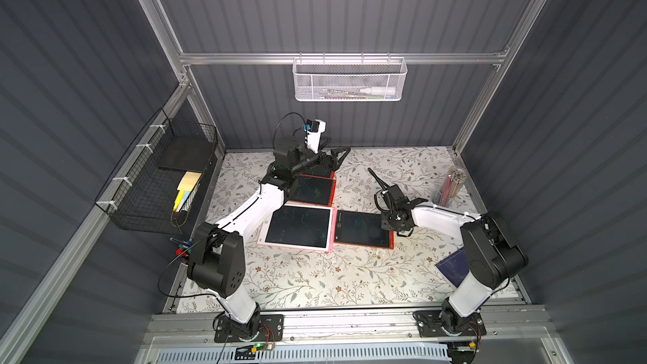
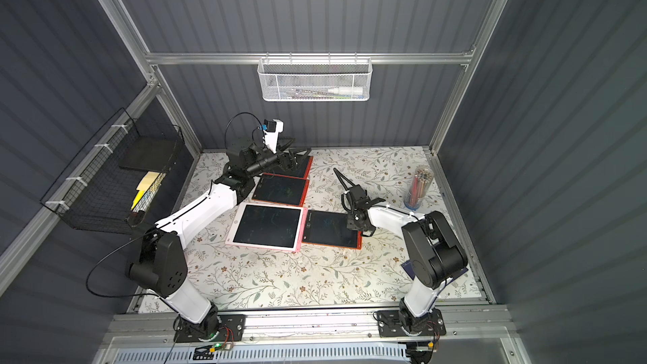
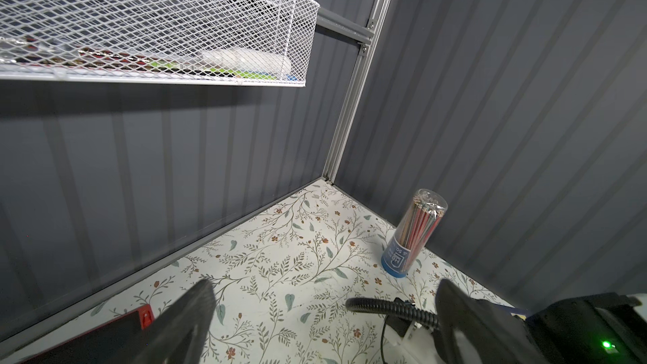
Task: Place the stylus back onto the writing tablet
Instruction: Place the stylus on the writing tablet.
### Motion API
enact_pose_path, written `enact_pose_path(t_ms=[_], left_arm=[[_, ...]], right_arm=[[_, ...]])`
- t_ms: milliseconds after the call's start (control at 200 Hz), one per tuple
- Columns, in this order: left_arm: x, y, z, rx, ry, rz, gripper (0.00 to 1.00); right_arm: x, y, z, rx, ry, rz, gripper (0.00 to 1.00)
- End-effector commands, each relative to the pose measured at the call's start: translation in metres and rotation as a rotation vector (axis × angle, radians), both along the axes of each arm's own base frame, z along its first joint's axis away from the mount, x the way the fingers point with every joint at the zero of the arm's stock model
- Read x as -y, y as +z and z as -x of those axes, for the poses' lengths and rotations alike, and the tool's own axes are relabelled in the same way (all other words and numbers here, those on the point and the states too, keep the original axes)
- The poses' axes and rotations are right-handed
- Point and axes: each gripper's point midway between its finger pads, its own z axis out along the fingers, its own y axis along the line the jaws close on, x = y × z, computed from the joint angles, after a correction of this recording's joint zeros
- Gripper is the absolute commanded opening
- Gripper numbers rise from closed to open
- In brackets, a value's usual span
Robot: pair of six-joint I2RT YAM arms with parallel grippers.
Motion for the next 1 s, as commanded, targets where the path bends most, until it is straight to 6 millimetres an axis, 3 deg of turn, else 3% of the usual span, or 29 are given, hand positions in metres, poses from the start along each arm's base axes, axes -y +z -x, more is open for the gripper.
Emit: enact_pose_path(t_ms=[0,400,490,510,635,830,996], left_arm=[[-0.007,0.030,0.008,0.067,0.032,0.019,0.99],[-0.034,0.043,0.004,0.085,0.195,0.048,0.99],[-0.038,0.051,0.006,0.098,0.211,0.060,1.00],[-0.038,0.036,0.006,0.071,0.213,0.046,0.99],[-0.037,0.033,0.005,0.060,0.210,0.042,0.99],[-0.030,0.028,0.008,0.078,0.166,0.004,1.00],[-0.031,0.031,0.011,0.094,0.160,-0.006,0.99]], right_arm=[[-0.007,0.027,-0.011,0.084,0.026,-0.036,0.17],[0.017,0.059,-0.011,0.196,0.009,-0.073,0.41],[0.020,0.055,-0.003,0.165,0.012,-0.060,0.26],[0.019,0.053,-0.001,0.150,0.017,-0.065,0.22],[0.009,0.032,0.015,0.027,0.027,-0.102,0.00],[0.012,0.001,0.023,-0.071,0.011,-0.056,0.00],[0.007,-0.009,0.021,-0.102,0.017,-0.049,0.00]])
